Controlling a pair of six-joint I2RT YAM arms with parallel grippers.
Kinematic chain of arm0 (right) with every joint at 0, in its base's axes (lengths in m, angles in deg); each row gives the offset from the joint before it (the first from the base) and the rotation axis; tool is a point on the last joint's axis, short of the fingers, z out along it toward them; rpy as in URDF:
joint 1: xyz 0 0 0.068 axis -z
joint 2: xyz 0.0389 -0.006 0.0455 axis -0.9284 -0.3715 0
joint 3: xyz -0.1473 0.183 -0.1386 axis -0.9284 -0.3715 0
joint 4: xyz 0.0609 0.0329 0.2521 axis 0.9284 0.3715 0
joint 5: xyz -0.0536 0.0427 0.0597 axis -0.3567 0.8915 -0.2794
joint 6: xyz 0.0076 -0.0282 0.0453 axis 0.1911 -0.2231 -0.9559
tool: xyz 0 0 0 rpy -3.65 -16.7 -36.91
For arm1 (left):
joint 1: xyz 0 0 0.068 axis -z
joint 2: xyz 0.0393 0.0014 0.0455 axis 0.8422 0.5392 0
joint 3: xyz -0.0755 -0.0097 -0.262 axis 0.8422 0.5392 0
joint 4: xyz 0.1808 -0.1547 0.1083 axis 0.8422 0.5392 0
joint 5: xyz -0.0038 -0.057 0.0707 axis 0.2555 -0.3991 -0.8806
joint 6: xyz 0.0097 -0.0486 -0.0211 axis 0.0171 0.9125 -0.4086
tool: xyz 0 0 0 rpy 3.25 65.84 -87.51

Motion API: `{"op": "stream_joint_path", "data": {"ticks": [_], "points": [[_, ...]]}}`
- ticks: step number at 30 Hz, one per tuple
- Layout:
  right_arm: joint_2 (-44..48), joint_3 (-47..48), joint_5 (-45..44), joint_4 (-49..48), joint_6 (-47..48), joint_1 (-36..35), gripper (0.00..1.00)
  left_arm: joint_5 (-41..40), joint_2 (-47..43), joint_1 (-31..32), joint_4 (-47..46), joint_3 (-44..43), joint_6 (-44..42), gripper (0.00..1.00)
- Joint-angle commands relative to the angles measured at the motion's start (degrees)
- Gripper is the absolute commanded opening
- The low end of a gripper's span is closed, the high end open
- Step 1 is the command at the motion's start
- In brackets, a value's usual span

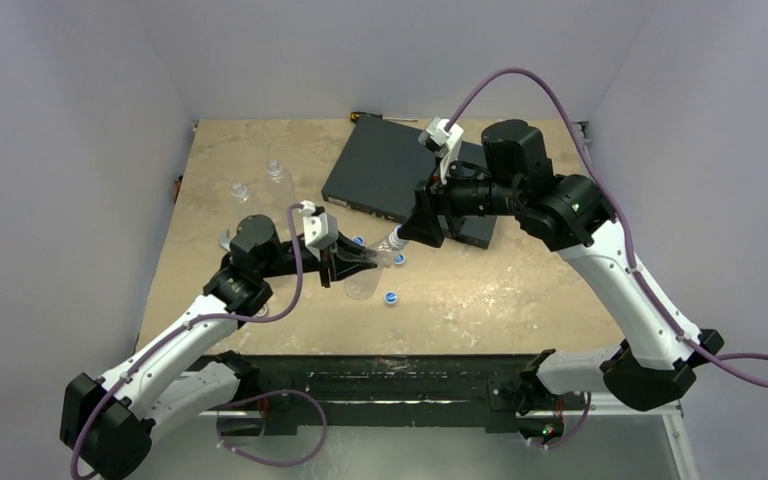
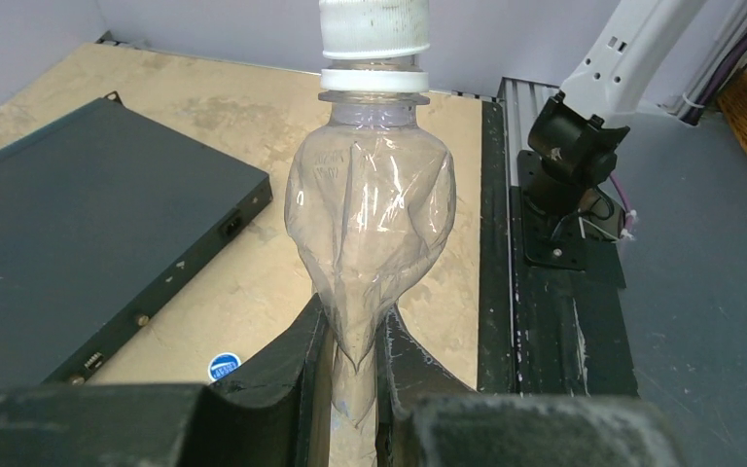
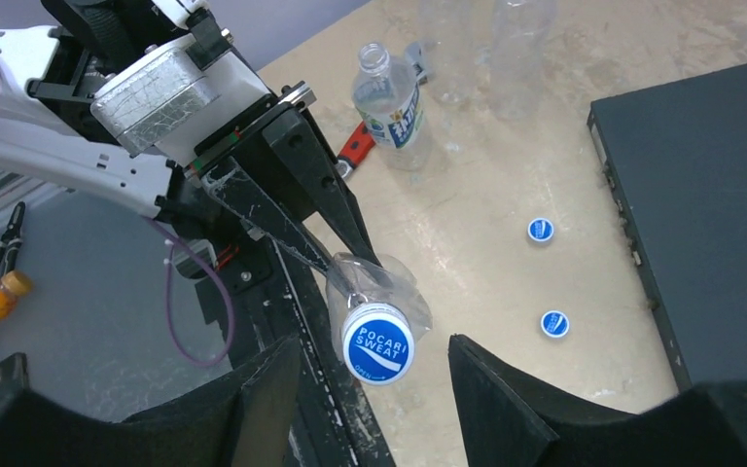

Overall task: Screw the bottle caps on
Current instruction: Screw the bottle cap onto the plastic bottle.

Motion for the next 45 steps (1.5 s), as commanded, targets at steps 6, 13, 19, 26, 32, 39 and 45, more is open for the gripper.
{"op": "stream_joint_path", "data": {"ticks": [6, 13, 19, 26, 32, 39, 45], "points": [[-1.51, -0.29, -0.02, 2.18, 1.93, -1.86, 0.58, 3.82, -0.87, -0.39, 2.24, -2.94, -1.50, 0.00], [-2.26, -0.65, -1.97, 3.15, 1.93, -3.49, 0.54, 3.58, -1.13, -0.45, 2.32, -3.15, -1.31, 0.00], [-2.13, -0.97, -3.27, 3.18, 1.93, -3.69, 0.53, 3.58, -1.20, -0.44, 2.60, -3.33, -1.37, 0.00], [-2.18, -1.42, -3.24, 2.78, 1.85, -3.69, 0.37, 3.09, -1.23, -0.44, 2.72, -3.48, -1.31, 0.00], [-0.90, -2.94, -3.34, 1.10, 1.15, -3.65, 0.21, 3.19, -1.36, -0.44, 1.10, -2.89, 0.12, 0.00], [3.26, -6.65, -0.26, -6.60, -0.69, -3.69, 0.14, 3.62, -2.34, -0.44, -6.26, 0.28, 5.99, 0.00], [4.59, -7.78, 2.44, -7.68, -0.17, -3.65, 0.14, 5.94, -3.54, -0.50, -10.05, 2.39, 9.91, 0.00]]}}
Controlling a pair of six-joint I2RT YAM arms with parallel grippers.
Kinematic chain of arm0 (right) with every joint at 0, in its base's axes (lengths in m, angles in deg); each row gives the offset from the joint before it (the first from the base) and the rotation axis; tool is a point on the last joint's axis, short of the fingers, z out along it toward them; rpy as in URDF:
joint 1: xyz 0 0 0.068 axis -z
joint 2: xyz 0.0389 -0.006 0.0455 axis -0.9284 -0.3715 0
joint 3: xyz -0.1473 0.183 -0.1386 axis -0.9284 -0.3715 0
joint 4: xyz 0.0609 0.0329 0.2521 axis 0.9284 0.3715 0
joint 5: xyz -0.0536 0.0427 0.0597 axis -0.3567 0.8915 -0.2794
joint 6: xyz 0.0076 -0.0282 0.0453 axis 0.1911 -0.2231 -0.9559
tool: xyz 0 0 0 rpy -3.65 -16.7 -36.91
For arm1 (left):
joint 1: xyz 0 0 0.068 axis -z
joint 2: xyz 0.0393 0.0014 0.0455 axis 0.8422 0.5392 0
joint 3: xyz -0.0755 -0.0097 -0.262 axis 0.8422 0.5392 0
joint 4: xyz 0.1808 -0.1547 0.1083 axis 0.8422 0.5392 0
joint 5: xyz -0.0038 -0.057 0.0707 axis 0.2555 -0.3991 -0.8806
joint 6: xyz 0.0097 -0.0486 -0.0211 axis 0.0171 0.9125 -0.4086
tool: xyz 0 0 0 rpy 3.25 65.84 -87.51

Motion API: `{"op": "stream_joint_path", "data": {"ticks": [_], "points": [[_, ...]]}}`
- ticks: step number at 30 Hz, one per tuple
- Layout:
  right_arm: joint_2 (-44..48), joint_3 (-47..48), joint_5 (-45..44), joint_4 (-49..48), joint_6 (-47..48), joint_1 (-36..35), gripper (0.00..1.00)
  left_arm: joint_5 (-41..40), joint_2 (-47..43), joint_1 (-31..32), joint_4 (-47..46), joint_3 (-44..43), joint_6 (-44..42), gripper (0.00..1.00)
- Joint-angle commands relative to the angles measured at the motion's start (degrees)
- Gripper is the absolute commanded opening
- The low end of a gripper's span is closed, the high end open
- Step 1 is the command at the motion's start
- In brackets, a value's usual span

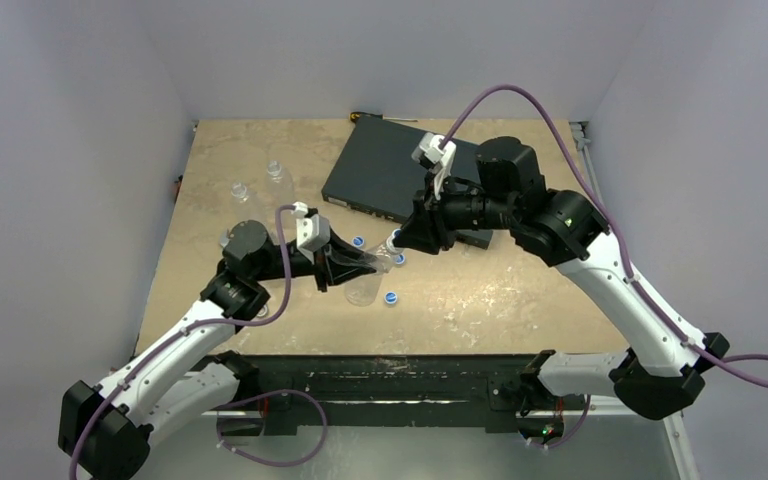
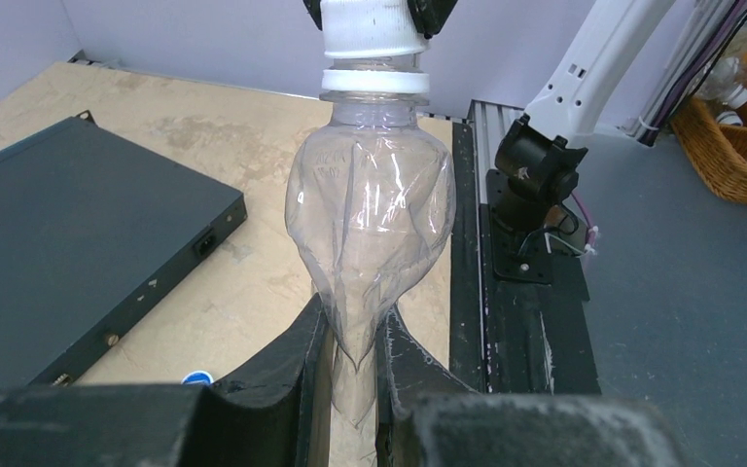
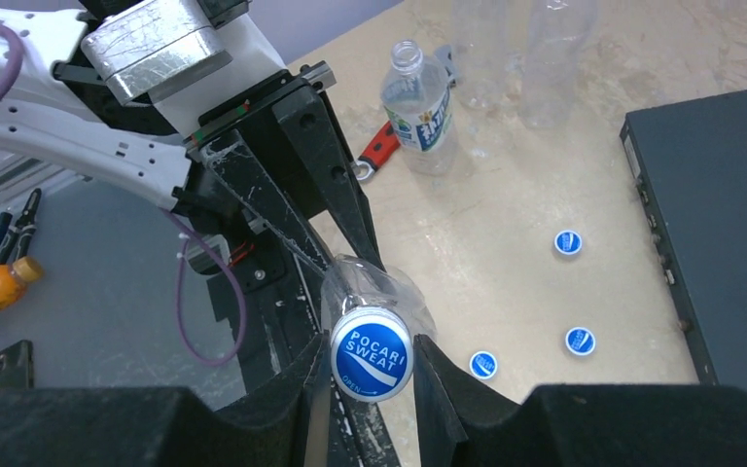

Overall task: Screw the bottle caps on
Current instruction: Screw the bottle cap onto the plastic bottle.

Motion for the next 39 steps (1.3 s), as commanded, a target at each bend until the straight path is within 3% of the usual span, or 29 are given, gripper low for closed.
{"op": "stream_joint_path", "data": {"ticks": [1, 12, 23, 27, 32, 39], "points": [[1.90, -0.53, 3.39, -2.35, 0.89, -0.26, 0.13, 3.22, -2.00, -0.16, -8.43, 1.67, 5.74, 0.00], [1.98, 0.83, 6.27, -2.33, 2.02, -0.24, 0.13, 3.26, -3.13, -0.17, -17.83, 4.55, 13.98, 0.00], [-1.31, 0.15, -1.27, -0.32, 1.86, -3.52, 0.11, -2.58, -1.13, -0.16, -1.54, -2.78, 3.76, 0.00], [-1.27, -0.93, -3.31, -1.60, 0.25, -3.67, 0.09, -4.20, -1.18, -0.16, -2.10, -3.76, 3.45, 0.00], [-2.16, -1.96, -4.41, -3.61, -3.81, -3.66, 0.08, -9.95, -1.74, -0.16, -3.89, -3.80, 2.91, 0.00], [-6.40, -0.27, -8.84, -2.89, -12.69, -3.65, 0.09, -25.29, -2.18, -0.07, -3.45, -5.23, -3.53, 0.00]]}}
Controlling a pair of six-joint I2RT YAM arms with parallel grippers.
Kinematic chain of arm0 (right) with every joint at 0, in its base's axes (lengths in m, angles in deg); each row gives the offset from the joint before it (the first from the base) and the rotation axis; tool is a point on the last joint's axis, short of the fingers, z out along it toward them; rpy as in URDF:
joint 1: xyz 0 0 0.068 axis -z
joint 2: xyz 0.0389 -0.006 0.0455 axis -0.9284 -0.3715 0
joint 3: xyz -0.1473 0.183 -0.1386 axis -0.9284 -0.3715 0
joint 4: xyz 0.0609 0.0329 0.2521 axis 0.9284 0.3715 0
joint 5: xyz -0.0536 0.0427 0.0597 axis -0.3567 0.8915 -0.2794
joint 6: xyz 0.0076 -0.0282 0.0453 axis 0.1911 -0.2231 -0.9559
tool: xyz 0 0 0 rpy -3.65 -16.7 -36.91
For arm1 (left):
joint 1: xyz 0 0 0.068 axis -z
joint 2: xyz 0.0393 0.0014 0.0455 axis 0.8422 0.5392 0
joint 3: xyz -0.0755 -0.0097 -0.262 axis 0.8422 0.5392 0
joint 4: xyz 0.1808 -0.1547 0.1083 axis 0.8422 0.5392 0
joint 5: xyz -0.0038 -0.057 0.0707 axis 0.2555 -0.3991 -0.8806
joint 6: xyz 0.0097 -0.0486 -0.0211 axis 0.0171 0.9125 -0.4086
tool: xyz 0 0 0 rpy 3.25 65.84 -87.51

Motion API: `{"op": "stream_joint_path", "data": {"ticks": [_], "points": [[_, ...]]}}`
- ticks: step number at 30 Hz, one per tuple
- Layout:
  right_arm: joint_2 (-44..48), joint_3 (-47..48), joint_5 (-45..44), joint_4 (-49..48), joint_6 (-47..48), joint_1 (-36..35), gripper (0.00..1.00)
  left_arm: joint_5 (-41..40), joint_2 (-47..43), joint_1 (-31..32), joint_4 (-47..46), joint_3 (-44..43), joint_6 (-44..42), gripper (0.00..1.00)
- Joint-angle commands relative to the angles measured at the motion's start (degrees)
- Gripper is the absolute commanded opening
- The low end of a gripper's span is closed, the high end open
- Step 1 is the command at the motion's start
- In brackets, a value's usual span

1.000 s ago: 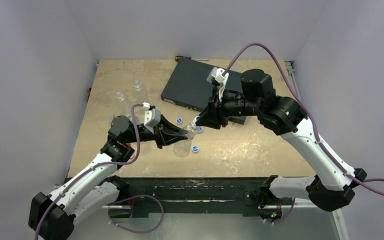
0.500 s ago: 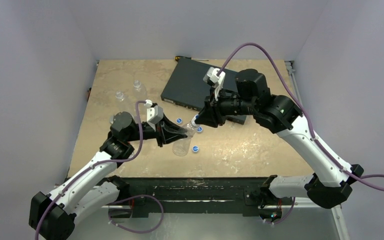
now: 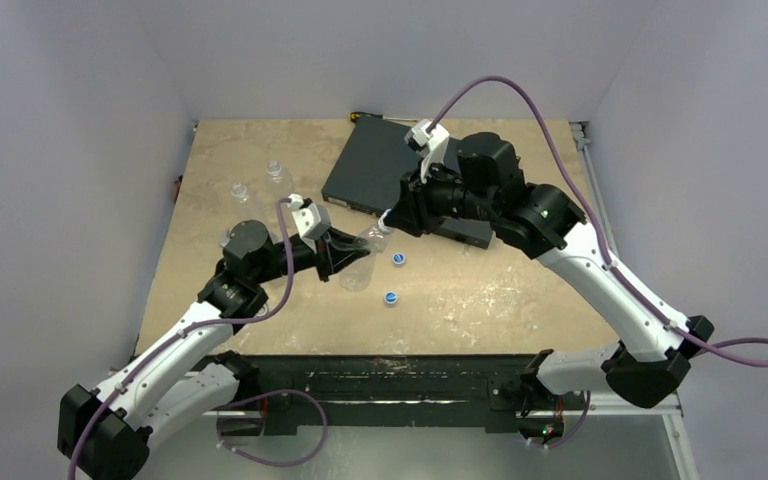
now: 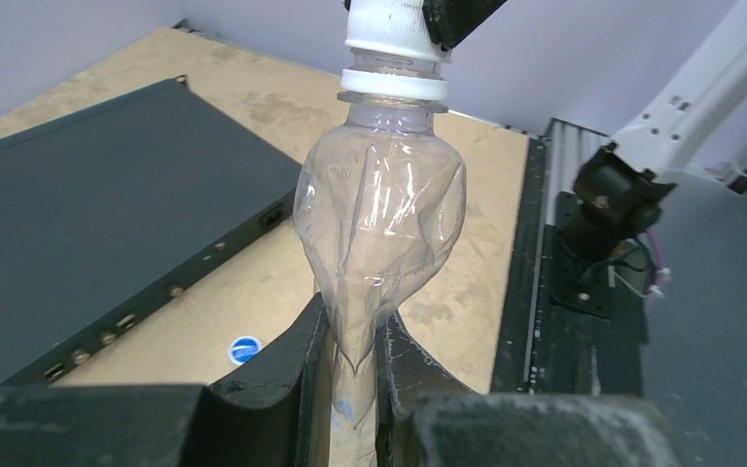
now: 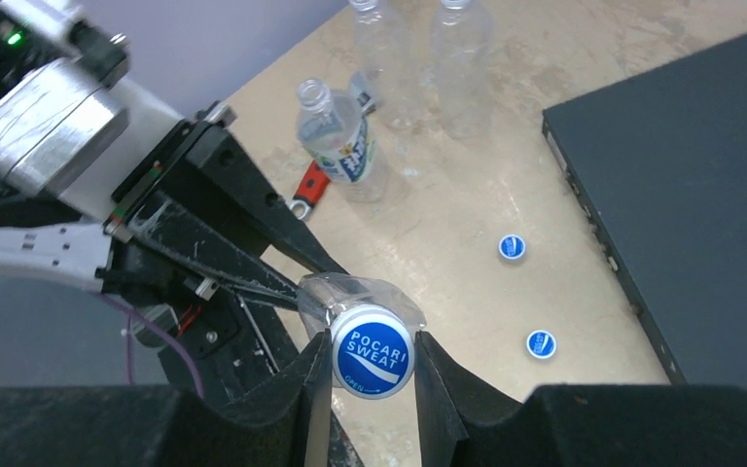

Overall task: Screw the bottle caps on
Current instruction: Screw the bottle cap onto the plastic bottle.

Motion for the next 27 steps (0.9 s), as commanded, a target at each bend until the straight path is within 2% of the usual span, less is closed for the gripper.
{"op": "stream_joint_path", "data": {"ticks": [1, 6, 11, 18, 23, 27], "points": [[-4.41, 0.90, -1.75, 2.92, -10.20, -1.59, 0.08, -16.70, -0.85, 0.15, -6.57, -5.44, -5.67, 0.00], [-8.28, 1.64, -6.12, 2.93, -18.87, -1.55, 0.08, -25.06, 1.41, 2.12, -10.70, -7.21, -12.20, 0.00], [-14.29, 4.69, -8.94, 4.70, -26.30, -1.46, 0.07, -37.09, 5.48, 9.43, -15.75, -7.96, -21.01, 0.00], [-18.55, 6.55, -9.57, 2.67, -33.24, -1.20, 0.07, -44.99, 10.59, 12.37, -25.46, -5.50, -23.45, 0.00], [-19.63, 9.58, -11.77, 3.83, -34.11, -1.20, 0.25, -43.99, 11.84, 12.57, -22.75, -5.21, -23.74, 0.00], [-17.92, 13.39, -15.79, 6.49, -33.19, -0.65, 0.59, -43.44, 10.29, 12.50, -14.45, -4.60, -23.11, 0.00]]}}
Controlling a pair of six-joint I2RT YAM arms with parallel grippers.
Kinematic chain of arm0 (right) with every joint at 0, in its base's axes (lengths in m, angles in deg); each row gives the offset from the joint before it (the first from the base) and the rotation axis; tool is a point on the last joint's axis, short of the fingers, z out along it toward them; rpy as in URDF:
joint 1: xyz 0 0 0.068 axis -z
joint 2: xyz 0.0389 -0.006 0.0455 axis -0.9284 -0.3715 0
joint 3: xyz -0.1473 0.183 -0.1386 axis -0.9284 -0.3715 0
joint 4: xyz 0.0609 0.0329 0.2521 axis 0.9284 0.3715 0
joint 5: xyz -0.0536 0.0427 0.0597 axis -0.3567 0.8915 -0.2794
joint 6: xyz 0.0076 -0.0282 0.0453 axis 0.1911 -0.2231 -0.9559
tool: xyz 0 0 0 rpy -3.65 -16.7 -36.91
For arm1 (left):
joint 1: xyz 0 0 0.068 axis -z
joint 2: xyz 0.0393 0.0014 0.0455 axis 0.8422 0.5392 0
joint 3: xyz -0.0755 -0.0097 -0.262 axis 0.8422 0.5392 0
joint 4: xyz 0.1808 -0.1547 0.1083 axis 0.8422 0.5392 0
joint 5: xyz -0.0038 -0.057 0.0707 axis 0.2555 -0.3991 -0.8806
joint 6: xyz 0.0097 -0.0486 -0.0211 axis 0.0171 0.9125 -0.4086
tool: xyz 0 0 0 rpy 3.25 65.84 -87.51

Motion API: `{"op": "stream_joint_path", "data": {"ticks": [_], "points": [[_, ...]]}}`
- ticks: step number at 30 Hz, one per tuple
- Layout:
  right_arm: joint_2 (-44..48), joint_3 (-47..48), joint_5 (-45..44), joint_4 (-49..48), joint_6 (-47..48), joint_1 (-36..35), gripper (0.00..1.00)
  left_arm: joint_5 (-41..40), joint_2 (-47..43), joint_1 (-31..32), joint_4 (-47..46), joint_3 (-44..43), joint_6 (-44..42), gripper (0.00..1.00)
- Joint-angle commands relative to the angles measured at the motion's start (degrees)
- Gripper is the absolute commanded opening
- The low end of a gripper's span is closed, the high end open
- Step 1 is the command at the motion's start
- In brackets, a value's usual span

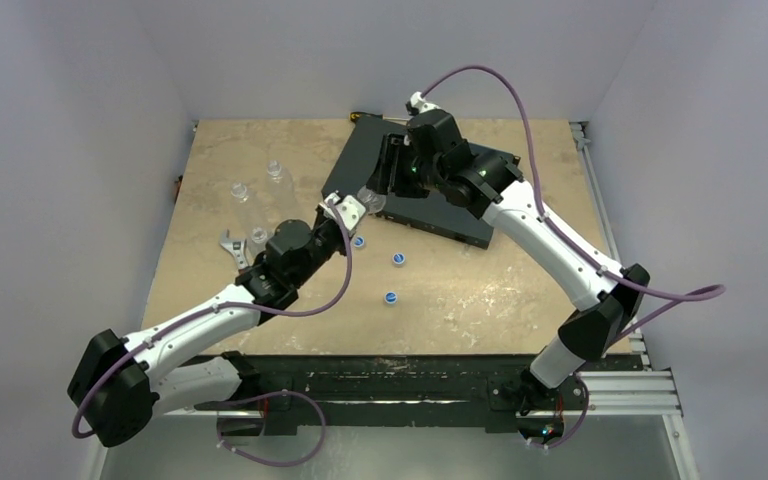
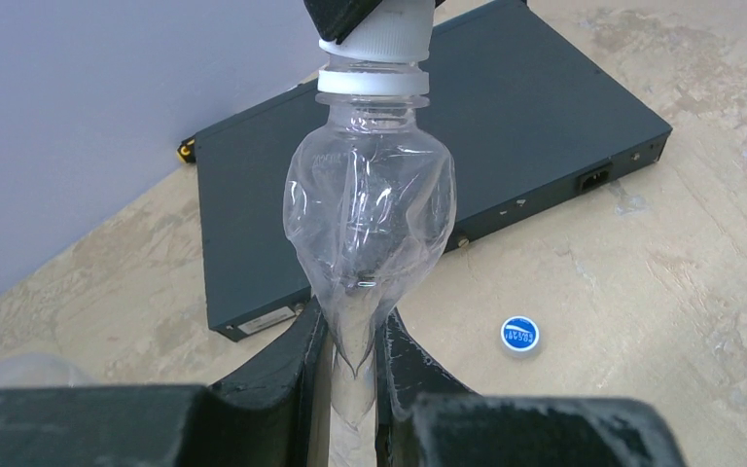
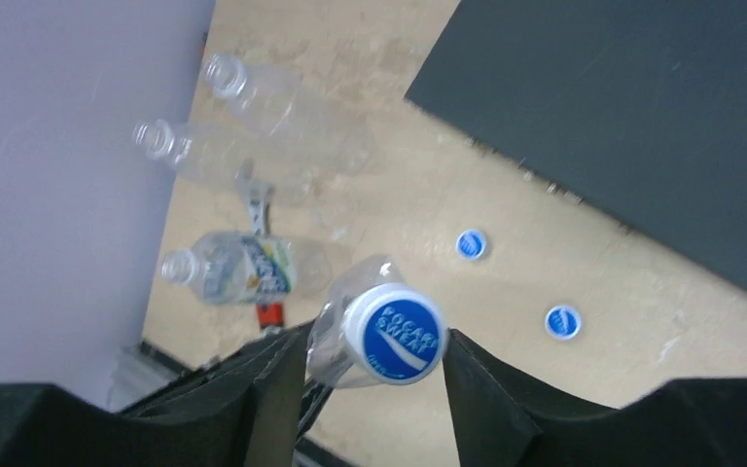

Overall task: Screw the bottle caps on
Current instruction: Screw the bottle cap onto the plastic bottle.

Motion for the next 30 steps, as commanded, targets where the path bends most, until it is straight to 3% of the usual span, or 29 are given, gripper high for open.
{"op": "stream_joint_path", "data": {"ticks": [1, 5, 10, 15, 21, 30], "points": [[1.31, 4.43, 5.67, 7.99, -2.89, -3.33, 0.67, 2.96, -2.93, 1.31, -7.61, -2.39, -0.69, 0.00], [6.42, 6.85, 2.25, 8.24, -0.46, -2.39, 0.96, 5.74, -4.76, 0.78, -1.33, -1.34, 1.15, 0.00], [11.90, 5.13, 0.37, 9.13, 8.23, -2.20, 0.98, 22.06, -6.84, -5.85, 3.58, -1.16, 5.55, 0.00], [17.97, -2.03, 5.04, 7.80, 20.06, -2.18, 0.96, 38.25, -8.08, -11.41, 5.96, -1.32, 8.80, 0.00], [22.32, -7.40, 11.81, 5.89, 29.88, -2.35, 0.74, 51.66, -6.47, -13.58, 2.86, -1.15, 15.94, 0.00], [22.08, -9.23, 19.05, 5.78, 35.02, -2.64, 0.66, 59.68, -5.25, -14.00, -0.49, -0.98, 20.98, 0.00]]}}
